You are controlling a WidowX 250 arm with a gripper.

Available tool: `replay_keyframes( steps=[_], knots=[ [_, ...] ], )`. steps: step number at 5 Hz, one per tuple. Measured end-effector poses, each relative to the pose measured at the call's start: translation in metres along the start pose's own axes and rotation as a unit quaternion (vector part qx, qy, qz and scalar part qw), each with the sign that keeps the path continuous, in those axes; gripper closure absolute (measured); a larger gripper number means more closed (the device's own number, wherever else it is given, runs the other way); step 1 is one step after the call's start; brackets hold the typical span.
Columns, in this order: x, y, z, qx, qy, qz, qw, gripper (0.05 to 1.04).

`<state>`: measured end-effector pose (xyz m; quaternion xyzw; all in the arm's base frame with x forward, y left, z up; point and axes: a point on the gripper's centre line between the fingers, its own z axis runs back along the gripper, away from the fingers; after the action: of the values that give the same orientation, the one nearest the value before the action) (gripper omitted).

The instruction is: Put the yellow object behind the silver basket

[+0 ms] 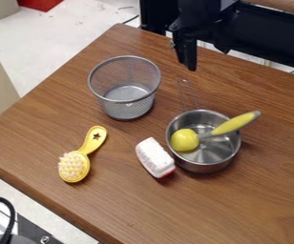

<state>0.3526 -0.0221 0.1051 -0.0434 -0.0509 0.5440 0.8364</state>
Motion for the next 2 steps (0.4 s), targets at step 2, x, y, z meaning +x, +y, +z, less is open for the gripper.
replay_keyframes(
  steps=[2],
  knots=[
    [-0.010, 0.012, -0.024, 0.021, 0.017, 0.028, 0.9993, 0.085]
  ],
)
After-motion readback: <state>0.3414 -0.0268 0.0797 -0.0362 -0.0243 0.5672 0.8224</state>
